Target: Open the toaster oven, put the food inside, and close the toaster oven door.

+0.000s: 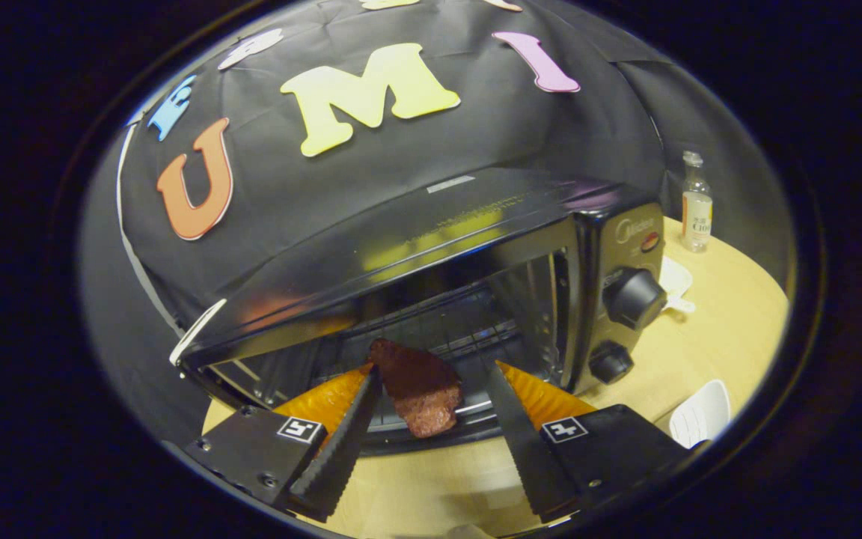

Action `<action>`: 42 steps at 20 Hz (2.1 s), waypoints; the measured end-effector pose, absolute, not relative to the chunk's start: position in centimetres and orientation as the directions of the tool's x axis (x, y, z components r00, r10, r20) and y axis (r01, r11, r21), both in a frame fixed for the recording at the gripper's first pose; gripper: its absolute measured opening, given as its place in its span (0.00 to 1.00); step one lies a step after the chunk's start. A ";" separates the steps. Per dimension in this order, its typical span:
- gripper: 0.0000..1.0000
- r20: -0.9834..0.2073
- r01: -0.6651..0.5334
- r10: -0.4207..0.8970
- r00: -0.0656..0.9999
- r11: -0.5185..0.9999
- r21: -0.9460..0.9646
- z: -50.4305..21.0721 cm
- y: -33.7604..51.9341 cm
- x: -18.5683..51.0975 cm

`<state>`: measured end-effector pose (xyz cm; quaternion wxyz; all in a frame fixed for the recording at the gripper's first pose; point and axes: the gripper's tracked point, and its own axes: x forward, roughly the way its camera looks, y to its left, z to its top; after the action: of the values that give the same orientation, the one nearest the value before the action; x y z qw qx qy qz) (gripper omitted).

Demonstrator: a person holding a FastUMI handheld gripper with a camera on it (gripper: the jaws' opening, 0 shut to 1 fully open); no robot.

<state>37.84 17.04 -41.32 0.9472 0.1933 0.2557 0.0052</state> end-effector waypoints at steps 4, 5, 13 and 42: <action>0.92 -0.482 0.040 0.124 0.867 0.948 0.316 -38.9 15.7 35.8; 0.92 -0.483 0.036 0.123 0.867 0.951 0.307 -38.3 15.2 35.1; 0.92 -0.529 -0.010 0.111 0.841 0.982 0.190 -36.7 10.3 28.2; 0.92 -0.773 -0.221 0.203 0.601 0.972 0.084 -51.1 19.5 15.6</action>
<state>15.61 19.46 -51.11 0.8947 -0.0104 0.4306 0.1187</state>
